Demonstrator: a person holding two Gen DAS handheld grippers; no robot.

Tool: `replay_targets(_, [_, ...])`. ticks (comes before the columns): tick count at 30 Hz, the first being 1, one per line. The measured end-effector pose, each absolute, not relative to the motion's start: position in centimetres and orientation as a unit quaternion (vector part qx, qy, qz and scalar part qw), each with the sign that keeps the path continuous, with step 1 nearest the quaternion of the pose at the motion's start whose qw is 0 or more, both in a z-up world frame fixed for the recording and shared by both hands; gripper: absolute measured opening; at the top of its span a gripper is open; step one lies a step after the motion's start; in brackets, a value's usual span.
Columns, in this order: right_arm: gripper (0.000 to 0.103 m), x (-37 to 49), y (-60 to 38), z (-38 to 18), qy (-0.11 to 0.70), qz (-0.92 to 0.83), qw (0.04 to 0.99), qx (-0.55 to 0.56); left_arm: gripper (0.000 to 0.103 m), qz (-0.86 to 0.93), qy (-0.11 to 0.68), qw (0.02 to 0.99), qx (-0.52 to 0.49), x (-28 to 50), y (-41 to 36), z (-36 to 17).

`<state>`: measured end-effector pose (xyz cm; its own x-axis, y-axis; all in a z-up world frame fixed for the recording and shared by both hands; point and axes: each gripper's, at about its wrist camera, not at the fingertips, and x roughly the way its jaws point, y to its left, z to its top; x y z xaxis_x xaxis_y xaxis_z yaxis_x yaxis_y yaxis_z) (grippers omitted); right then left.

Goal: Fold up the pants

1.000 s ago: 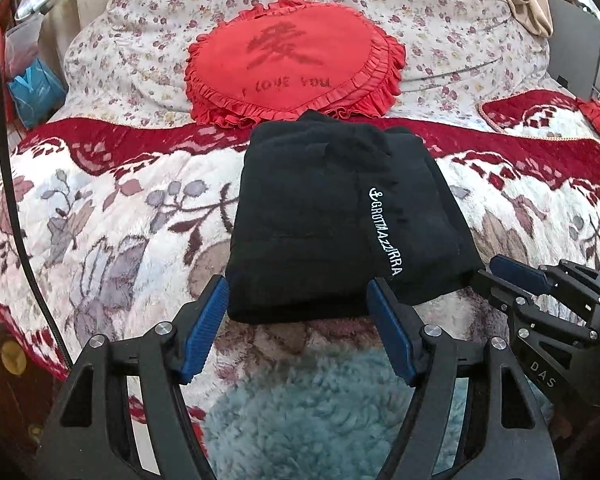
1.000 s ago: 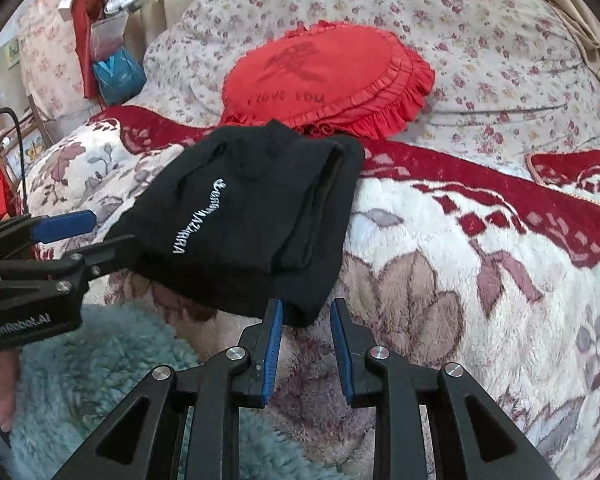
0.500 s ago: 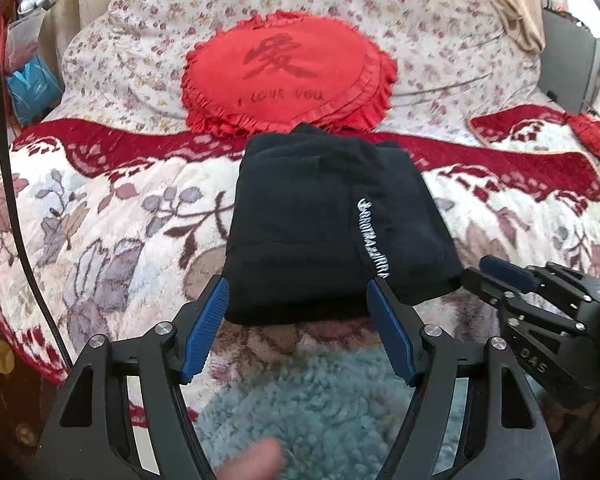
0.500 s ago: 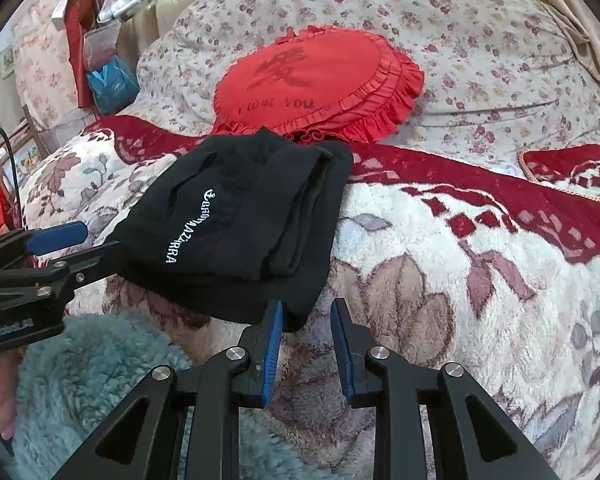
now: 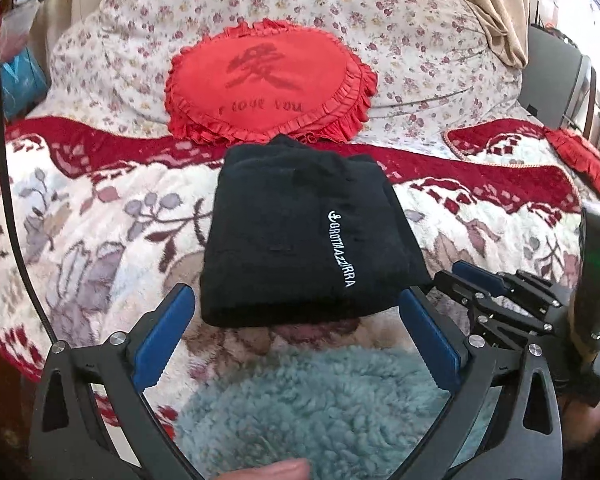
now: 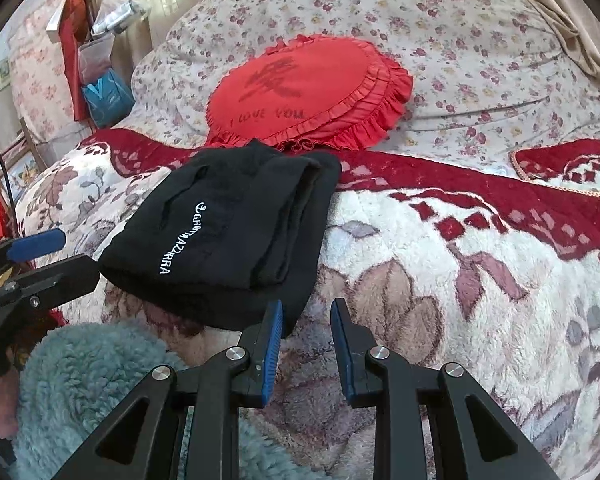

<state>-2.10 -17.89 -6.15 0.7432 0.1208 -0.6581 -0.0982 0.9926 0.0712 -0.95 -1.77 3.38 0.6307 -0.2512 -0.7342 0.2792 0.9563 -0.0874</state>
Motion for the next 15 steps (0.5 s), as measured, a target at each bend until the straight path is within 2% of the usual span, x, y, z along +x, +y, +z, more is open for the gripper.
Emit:
replay_targets(6, [0.023, -2.1, -18.1, -5.8, 0.361, 0.046, 0.931, 0.022, 0.102, -0.118, 0.444, 0.888, 0.031, -0.6, -2.7, 1.5])
replay_targets(15, [0.024, -3.4, -18.3, -4.4, 0.366, 0.028, 0.93, 0.024, 0.102, -0.1, 0.445, 0.888, 0.052, -0.7, -2.4, 0.9])
